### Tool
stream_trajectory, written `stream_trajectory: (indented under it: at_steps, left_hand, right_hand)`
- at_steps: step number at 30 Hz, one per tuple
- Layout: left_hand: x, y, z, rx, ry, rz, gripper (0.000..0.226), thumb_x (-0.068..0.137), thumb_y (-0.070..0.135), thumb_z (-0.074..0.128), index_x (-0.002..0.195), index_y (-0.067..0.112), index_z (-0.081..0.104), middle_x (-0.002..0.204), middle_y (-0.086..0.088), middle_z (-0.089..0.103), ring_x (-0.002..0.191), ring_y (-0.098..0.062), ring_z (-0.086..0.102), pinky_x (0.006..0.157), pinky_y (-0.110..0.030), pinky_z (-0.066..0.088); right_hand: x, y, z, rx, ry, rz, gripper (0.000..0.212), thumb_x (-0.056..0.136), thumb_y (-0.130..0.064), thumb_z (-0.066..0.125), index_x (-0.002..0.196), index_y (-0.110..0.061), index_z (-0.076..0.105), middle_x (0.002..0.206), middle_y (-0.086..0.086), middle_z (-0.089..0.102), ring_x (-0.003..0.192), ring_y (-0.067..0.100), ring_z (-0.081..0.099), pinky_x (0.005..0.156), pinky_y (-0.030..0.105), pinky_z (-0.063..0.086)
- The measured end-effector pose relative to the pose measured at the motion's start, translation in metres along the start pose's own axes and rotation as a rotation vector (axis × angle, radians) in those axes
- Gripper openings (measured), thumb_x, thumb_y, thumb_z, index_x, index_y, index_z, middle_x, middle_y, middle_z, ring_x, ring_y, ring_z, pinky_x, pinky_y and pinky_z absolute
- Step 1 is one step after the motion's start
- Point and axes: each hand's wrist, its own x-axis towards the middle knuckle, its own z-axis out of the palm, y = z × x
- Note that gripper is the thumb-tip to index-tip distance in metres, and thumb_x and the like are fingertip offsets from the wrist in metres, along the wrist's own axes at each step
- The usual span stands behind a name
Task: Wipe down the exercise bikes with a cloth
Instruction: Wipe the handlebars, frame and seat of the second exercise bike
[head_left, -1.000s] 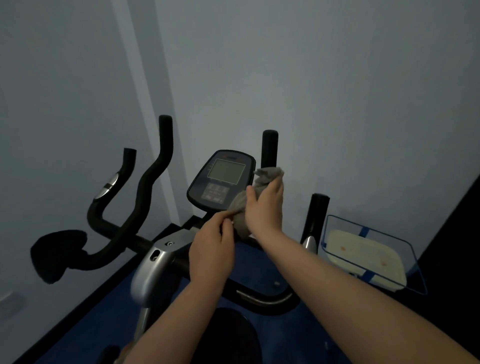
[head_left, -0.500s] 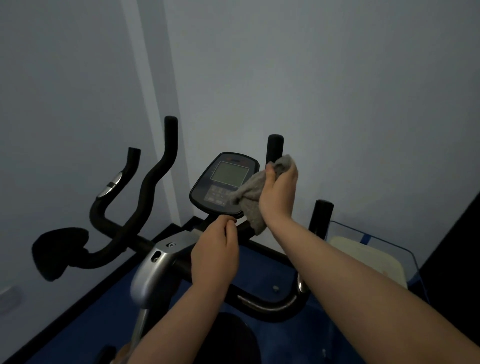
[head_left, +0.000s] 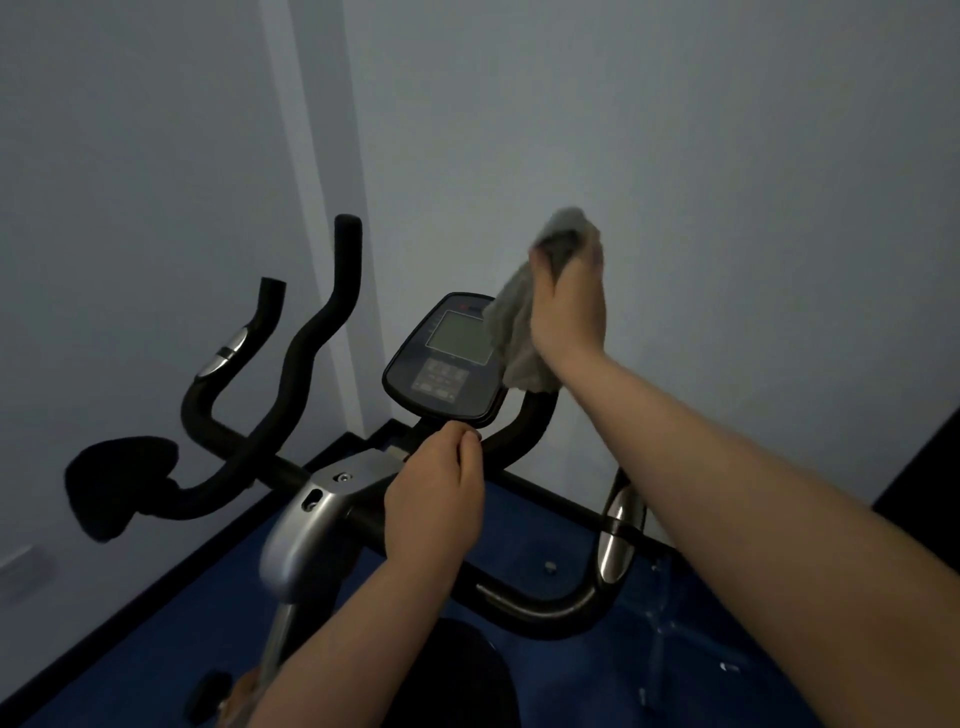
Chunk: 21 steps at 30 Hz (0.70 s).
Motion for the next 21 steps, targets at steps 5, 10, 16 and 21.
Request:
stream_trajectory:
  at_steps: [5,10,16,21]
  left_hand:
    - [-0.001,0.0,0.0,0.009,0.004,0.0,0.029,0.101,0.033,0.034,0.082,0.024,0.055,0.069,0.005,0.057,0.063,-0.009,0.053,0.059,-0.032,0.042]
    - [-0.001,-0.002,-0.001,-0.006,0.01,-0.001,0.03,0.1,0.031,0.035,0.076,0.022,0.052,0.068,0.003,0.056,0.062,-0.011,0.053,0.057,-0.032,0.041]
    - [0.0,-0.003,0.001,-0.004,0.004,-0.012,0.031,0.1,0.031,0.037,0.072,0.023,0.048,0.066,0.004,0.054,0.065,-0.01,0.052,0.052,-0.028,0.035]
    - [0.0,-0.002,0.0,-0.005,0.005,-0.008,0.032,0.1,0.03,0.036,0.07,0.025,0.045,0.064,0.004,0.052,0.063,-0.009,0.051,0.05,-0.026,0.028]
  right_hand:
    - [-0.033,0.008,0.006,0.022,0.022,0.038,0.056,0.099,-0.024,0.05,0.147,-0.035,0.025,0.138,0.003,0.042,0.118,0.019,0.052,0.085,0.036,0.049]
    - [-0.05,0.016,0.0,0.026,-0.069,0.157,0.071,0.096,-0.027,0.056,0.151,-0.031,0.011,0.145,0.005,0.039,0.124,0.022,0.049,0.093,0.036,0.044]
    - [0.006,0.002,-0.004,0.112,-0.073,0.121,0.035,0.091,-0.041,0.062,0.117,-0.023,0.046,0.114,-0.001,0.062,0.102,0.018,0.06,0.079,0.027,0.044]
    - [-0.054,0.032,0.008,0.065,-0.071,0.248,0.043,0.096,-0.041,0.052,0.13,-0.023,0.032,0.123,-0.001,0.056,0.105,0.02,0.059,0.079,0.033,0.046]
